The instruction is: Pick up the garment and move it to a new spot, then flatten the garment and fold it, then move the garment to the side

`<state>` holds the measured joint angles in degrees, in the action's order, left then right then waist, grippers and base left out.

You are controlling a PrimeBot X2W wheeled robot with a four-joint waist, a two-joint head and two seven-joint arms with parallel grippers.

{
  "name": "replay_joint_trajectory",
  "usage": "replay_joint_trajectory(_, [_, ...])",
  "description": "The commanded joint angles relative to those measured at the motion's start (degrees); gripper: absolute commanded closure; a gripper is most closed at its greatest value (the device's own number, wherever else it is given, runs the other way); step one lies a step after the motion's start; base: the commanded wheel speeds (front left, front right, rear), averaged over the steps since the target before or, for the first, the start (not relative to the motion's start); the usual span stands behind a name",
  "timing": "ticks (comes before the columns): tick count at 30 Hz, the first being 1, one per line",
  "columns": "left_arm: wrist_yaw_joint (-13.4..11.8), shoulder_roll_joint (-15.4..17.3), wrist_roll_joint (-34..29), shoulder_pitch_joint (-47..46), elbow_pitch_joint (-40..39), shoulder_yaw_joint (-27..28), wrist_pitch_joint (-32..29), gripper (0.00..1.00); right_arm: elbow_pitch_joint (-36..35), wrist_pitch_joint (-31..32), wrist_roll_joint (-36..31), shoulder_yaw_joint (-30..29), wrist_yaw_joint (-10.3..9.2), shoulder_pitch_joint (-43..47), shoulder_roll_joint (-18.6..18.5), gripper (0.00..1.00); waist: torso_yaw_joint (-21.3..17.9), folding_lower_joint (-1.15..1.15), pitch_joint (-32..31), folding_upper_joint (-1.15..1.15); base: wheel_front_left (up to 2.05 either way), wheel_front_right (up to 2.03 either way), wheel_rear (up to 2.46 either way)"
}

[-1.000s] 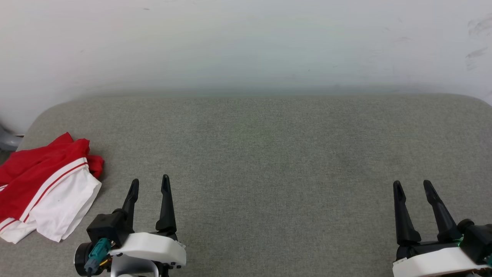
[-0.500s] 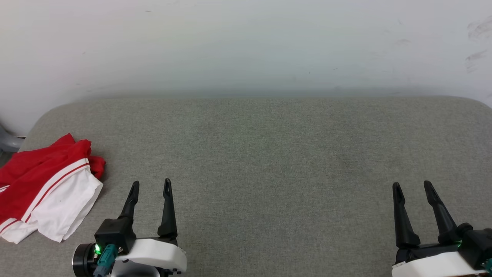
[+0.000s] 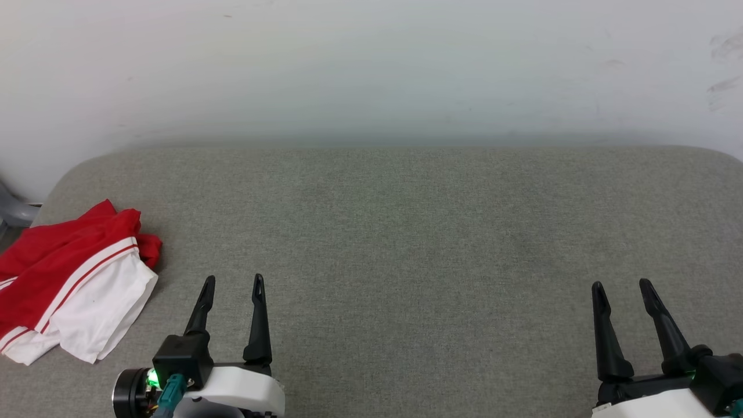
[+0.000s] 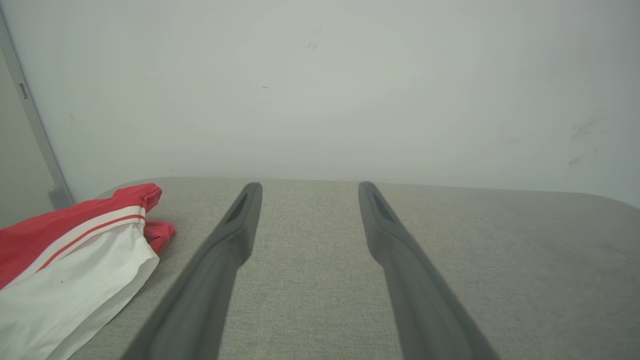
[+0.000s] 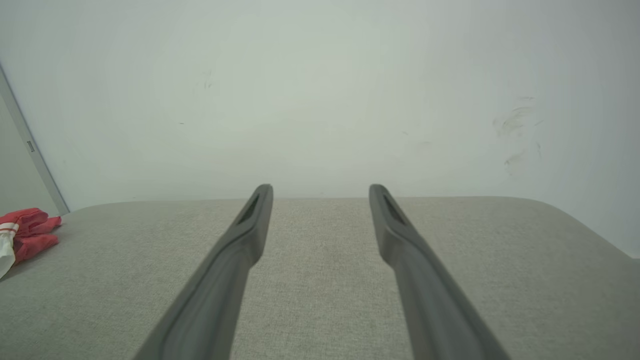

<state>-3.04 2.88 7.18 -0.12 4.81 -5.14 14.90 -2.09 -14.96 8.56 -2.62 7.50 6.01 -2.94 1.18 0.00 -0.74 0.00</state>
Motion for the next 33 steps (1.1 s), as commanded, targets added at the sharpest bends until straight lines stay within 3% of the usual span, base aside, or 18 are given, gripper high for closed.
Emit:
replay_joint_trajectory(1, [0.20,0.01,0.03,0.74,0.12,0.01,0.45,0.00,0.05,-0.28,0.27,-0.03,-0.02,0.78,0.11,0.00,0.01,0.00,0.01,0.00,0.00,0.00,0.00])
replay_joint_trajectory(21, [0.44,0.00,1.48,0.23,2.51,0.04,0.32,0.00,2.67,-0.26,2.36,-0.30,-0.02,1.06,0.11,0.00,0.36,0.00,0.24,0.00,0.00,0.00,0.00])
replay_joint_trajectory(33, [-0.31,0.00,0.60,-0.34,3.09,0.82,0.32,0.00,2.74,-0.25,2.28,0.20,-0.02,1.01,0.11,0.00,5.02,0.00,0.41,0.00,0.00,0.00,0.00])
